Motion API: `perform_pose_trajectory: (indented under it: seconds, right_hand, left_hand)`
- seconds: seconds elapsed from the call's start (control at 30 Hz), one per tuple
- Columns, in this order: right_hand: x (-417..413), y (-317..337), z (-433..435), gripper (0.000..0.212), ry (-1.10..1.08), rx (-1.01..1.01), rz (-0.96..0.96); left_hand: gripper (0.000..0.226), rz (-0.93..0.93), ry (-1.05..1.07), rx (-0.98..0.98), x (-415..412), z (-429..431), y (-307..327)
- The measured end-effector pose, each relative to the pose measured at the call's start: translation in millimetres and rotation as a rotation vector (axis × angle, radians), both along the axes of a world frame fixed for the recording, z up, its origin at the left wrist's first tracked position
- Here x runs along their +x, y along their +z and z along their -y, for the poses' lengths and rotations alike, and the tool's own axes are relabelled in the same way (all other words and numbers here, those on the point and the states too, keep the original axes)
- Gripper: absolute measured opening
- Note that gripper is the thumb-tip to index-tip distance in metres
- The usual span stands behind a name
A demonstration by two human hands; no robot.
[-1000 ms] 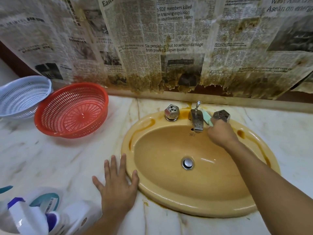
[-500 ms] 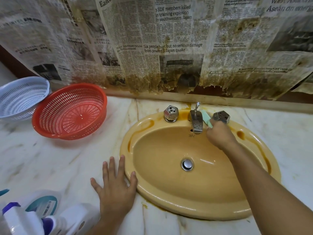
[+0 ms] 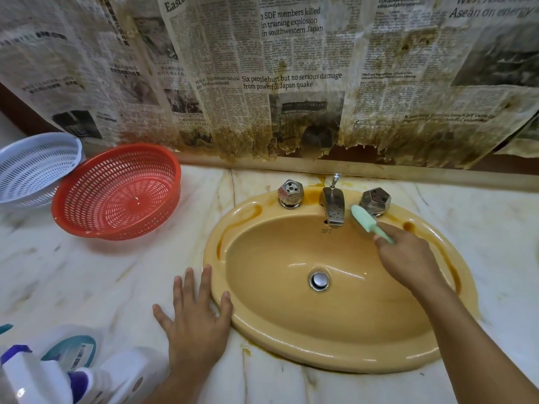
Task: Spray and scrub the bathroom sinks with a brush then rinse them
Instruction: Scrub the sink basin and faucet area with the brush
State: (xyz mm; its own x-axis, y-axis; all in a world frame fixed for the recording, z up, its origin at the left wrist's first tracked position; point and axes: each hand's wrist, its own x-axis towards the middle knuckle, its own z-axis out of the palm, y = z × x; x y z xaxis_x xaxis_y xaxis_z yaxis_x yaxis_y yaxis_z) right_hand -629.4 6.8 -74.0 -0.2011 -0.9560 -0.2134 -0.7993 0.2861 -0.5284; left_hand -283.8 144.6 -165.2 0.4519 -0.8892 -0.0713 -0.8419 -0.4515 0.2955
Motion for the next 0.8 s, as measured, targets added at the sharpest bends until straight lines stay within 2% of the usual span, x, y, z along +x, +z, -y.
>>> perform_pose_trajectory:
  seconds: [0.13,0.37,0.47,0.63,0.8]
  right_hand:
    - [3.8,0.5,0.2,0.034,0.023,0.009,0.033]
    - [38.5,-18.1,50.9,0.044,0.001,-0.040,0.035]
    - [41.9,-14.0,61.7,0.046,-0.020,-0.002,0.092]
    - [22.3,-3.4,41.4,0.024,-0.171,0.157,0.502]
    - [36.9,-1.6,46.0,0.023,-0.394,0.243,0.836]
  left_hand:
    - [0.077,0.004,-0.001,0.007,0.6,0.0,-0.3]
    - [0.076,-0.015,0.004,-0.017,0.4,-0.2,-1.7]
    - [0.077,-0.009,0.014,-0.021,1.1,0.3,-1.9]
    - [0.077,-0.003,0.007,-0.028,1.0,-0.2,-2.5]
    - [0.077,0.009,0.014,-0.014,2.3,1.1,-3.6]
